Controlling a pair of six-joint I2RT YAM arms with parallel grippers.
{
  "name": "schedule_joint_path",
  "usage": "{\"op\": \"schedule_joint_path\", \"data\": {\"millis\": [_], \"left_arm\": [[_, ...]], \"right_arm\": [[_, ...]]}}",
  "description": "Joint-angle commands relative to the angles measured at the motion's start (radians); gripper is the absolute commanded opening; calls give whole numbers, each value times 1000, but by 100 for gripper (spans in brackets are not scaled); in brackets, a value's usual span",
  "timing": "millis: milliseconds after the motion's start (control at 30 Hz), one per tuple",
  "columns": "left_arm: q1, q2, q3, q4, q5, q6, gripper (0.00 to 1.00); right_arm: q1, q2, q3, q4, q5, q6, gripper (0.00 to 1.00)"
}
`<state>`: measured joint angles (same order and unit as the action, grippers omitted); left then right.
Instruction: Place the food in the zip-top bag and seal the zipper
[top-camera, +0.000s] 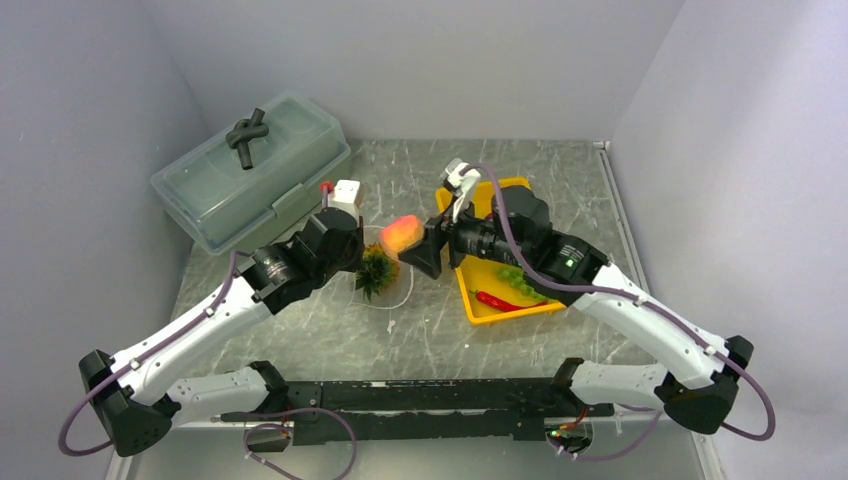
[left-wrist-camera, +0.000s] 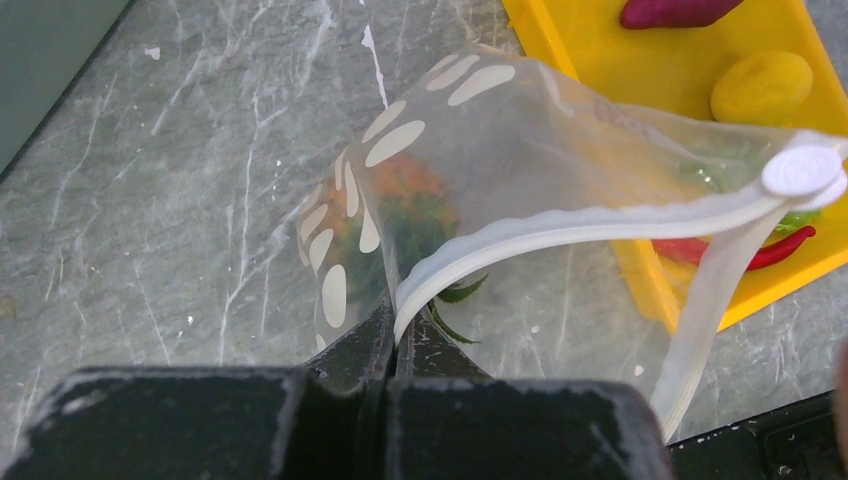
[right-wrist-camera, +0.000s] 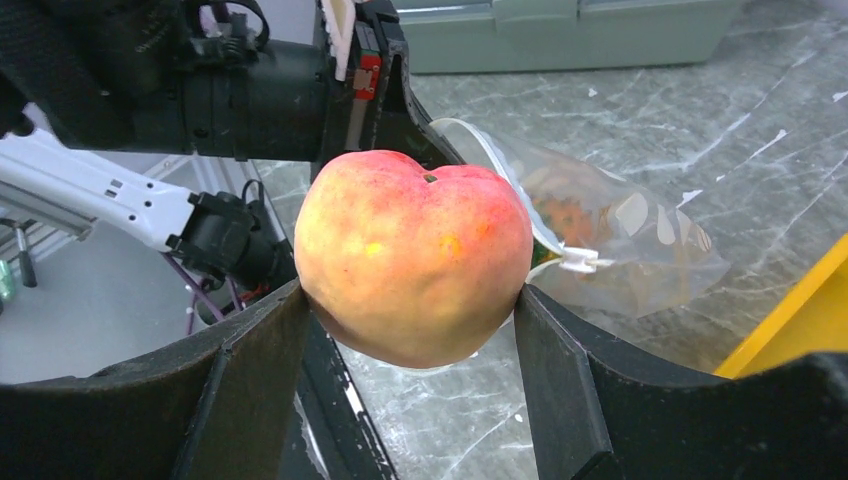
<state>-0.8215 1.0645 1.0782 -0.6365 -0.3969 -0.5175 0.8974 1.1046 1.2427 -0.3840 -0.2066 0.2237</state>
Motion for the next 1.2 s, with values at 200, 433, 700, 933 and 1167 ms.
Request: {"op": "schedule_joint_path", "data": {"millis": [200, 433, 700, 933, 1167], "left_arm": [[6, 6, 61, -2, 13, -8, 0], [6, 8, 66, -9, 21, -15, 0], [6, 9, 73, -19, 52, -29, 0], [6, 1, 75, -28, 68, -30, 0], [6, 2, 73, -29, 82, -27, 0]], "right_arm": [[102, 100, 66, 19, 126, -44, 37], [152, 158, 67, -32, 251, -55, 37], [164, 265, 113, -90, 370, -31, 37], [167, 333, 169, -114, 492, 3, 38], [167, 377, 205, -95, 559, 44, 41]]}}
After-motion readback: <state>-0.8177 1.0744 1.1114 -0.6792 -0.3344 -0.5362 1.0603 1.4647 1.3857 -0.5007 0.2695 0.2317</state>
